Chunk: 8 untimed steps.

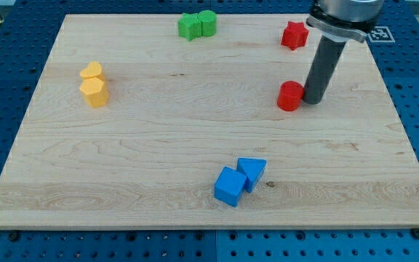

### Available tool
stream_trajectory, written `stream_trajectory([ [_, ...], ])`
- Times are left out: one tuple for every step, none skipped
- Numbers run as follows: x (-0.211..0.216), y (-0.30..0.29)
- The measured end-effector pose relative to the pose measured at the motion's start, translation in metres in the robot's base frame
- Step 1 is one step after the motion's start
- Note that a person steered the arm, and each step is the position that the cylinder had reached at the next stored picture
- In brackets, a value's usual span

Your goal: Move the red star to the red circle

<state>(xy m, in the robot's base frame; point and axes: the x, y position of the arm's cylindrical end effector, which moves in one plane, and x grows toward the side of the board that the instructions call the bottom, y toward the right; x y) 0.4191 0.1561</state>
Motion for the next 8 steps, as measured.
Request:
stream_trajectory([
  [0.000, -0.015],
  [-0.001, -0.032],
  [-0.001, -0.049],
  [0.001, -0.006],
  [-0.008, 0.100],
  [-0.061, 0.181],
  [-0.100, 0.189],
  [-0.199, 0.164],
])
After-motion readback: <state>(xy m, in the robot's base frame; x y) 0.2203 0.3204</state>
